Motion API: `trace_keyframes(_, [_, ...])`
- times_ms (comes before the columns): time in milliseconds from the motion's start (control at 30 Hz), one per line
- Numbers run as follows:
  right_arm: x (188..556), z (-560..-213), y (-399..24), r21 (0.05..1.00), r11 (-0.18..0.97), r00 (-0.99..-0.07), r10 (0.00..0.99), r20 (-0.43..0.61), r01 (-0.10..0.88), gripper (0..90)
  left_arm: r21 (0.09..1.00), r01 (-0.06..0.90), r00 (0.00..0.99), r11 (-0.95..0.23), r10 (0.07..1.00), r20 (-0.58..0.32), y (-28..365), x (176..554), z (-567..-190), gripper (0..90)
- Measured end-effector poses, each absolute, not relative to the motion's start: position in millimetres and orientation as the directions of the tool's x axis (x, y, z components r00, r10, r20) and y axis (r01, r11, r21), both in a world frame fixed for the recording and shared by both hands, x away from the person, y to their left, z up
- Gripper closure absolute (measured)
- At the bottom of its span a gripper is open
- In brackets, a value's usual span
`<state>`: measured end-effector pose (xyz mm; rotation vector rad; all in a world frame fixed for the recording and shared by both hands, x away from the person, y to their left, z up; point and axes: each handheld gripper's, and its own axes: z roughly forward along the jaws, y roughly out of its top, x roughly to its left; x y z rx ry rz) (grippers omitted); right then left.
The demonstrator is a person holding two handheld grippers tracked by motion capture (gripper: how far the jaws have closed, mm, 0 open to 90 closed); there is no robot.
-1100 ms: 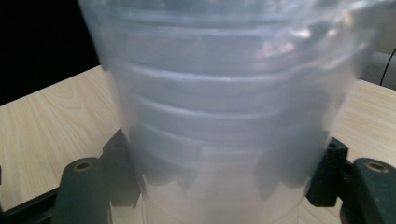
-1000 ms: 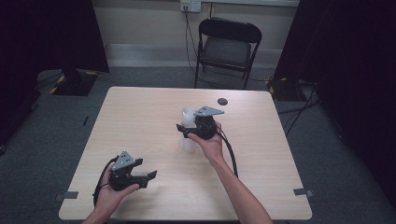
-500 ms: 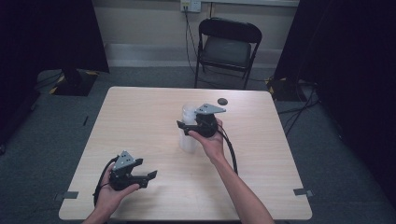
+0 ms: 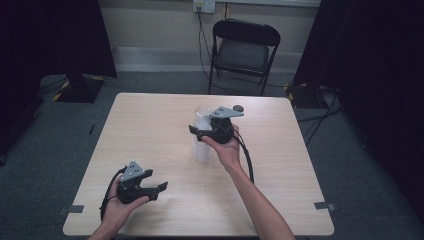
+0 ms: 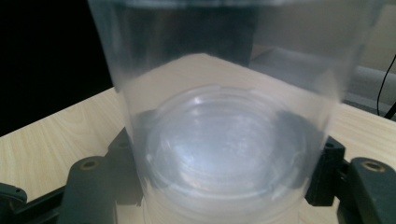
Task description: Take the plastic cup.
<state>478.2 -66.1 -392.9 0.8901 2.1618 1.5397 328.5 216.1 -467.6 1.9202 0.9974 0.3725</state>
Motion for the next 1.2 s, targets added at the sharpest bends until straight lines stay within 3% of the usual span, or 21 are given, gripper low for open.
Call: trace_keyframes(1200, [473.5, -353.3, -76.3, 0.953, 0.144, -0.74, 0.664, 0.106, 0.266, 33.6, 0.836, 0.48, 0.643, -0.264, 0.754, -0.131, 213.5, 327.2, -467.1, 22.7])
